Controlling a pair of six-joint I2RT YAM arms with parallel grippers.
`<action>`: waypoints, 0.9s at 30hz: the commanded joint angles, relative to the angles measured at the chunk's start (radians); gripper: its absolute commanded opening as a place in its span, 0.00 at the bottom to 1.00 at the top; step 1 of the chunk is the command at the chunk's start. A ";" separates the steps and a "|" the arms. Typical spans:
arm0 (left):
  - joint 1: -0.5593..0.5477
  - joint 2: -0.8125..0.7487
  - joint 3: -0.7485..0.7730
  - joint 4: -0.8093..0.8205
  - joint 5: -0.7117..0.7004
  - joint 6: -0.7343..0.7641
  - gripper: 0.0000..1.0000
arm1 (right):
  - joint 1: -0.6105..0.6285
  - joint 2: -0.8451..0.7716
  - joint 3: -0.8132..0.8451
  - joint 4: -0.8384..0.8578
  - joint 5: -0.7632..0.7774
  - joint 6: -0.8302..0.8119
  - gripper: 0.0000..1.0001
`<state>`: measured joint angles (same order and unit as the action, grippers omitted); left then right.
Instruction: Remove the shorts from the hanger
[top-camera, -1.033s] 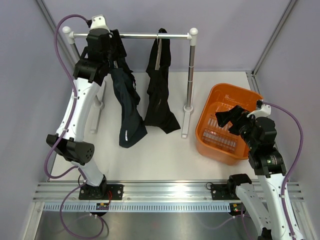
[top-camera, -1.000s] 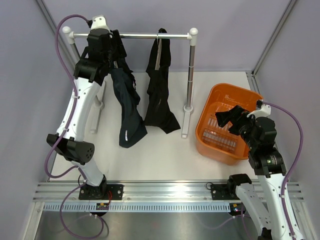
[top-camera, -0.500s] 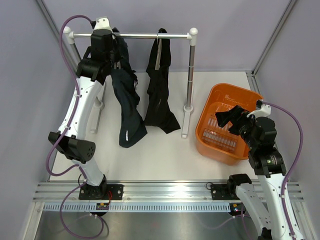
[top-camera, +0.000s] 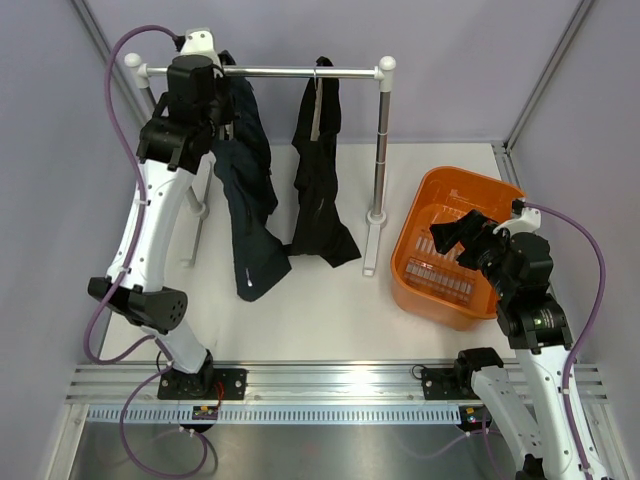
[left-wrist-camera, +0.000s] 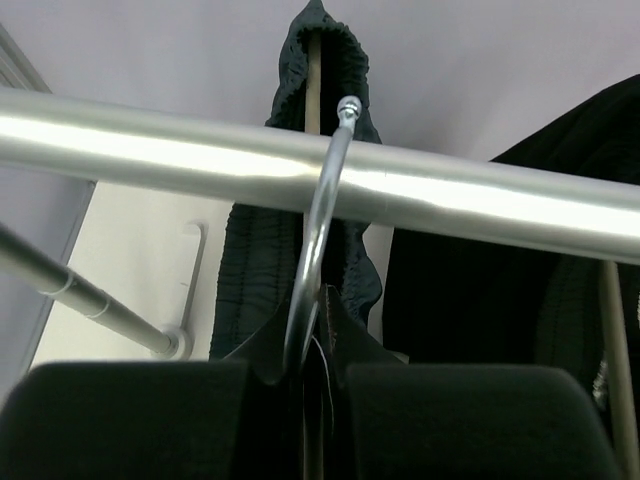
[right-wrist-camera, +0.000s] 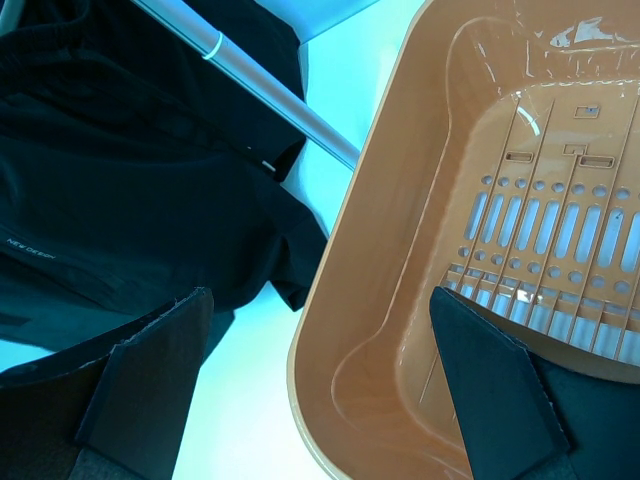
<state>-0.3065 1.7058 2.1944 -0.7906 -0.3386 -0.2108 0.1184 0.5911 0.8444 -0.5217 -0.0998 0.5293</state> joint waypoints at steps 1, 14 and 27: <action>-0.005 -0.113 0.071 0.033 0.018 0.021 0.00 | -0.003 -0.007 0.038 0.019 -0.021 -0.017 0.99; -0.077 -0.302 -0.178 -0.045 -0.016 -0.012 0.00 | -0.003 0.004 0.056 0.034 -0.127 -0.052 1.00; -0.229 -0.612 -0.635 -0.056 -0.102 -0.073 0.00 | -0.002 0.098 0.081 0.048 -0.351 -0.071 0.99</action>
<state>-0.4953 1.1782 1.6375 -0.9020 -0.3820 -0.2485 0.1177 0.6781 0.8825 -0.5182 -0.3355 0.4713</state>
